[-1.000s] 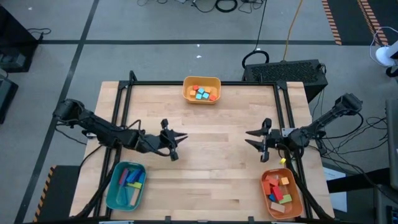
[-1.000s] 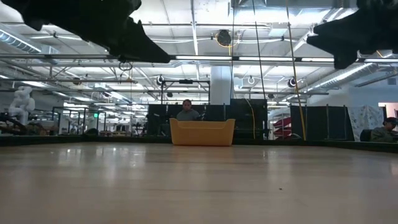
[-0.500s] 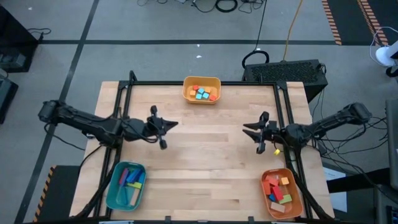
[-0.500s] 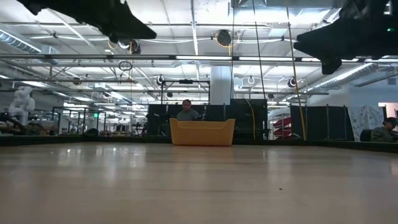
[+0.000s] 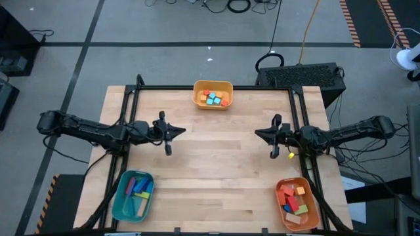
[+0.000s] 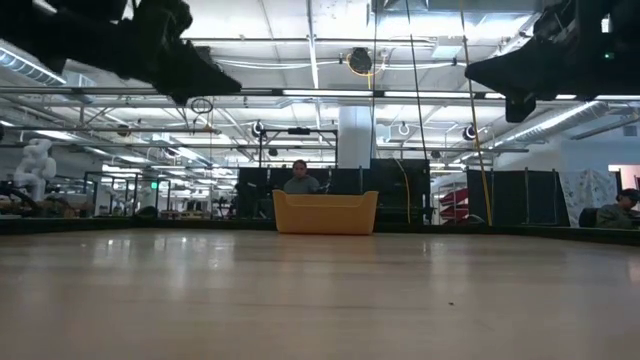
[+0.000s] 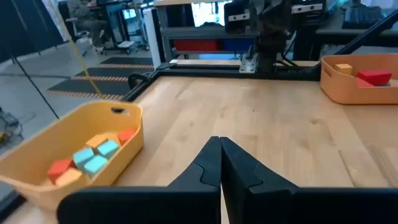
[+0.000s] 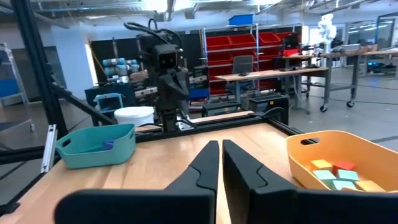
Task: Sort blocks by size
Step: Return to Home Position
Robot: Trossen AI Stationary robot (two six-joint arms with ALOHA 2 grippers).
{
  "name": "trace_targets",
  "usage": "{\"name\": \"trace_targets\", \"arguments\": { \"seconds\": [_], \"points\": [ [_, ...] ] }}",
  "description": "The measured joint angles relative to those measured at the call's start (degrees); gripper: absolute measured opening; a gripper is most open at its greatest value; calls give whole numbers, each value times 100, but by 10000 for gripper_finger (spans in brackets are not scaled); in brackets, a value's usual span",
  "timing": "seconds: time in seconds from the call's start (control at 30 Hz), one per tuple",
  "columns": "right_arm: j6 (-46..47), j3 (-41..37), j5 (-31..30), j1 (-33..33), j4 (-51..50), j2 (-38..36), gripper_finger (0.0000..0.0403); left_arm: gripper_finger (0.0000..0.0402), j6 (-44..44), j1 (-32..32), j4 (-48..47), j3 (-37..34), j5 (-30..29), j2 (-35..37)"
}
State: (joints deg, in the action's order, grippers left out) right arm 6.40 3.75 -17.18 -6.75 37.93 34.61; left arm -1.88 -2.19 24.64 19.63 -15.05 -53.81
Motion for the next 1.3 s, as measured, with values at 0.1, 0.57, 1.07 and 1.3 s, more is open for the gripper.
{"name": "trace_targets", "arguments": {
  "seconds": [0.1,0.57,1.07,1.3],
  "points": [
    [-3,0,248,166,-49,-56,2,1,139,41,-84,-121,-22,102],
    [89,2,753,747,-1357,-1353,0,0,-144,34,-1087,-134,-177,1772],
    [93,542,858,755,-3965,-3034,0,0,154,-91,-2247,-133,-118,2613],
    [27,544,855,753,-4565,-3458,0,0,382,-256,-2200,-497,-120,2988]
  ]
}}
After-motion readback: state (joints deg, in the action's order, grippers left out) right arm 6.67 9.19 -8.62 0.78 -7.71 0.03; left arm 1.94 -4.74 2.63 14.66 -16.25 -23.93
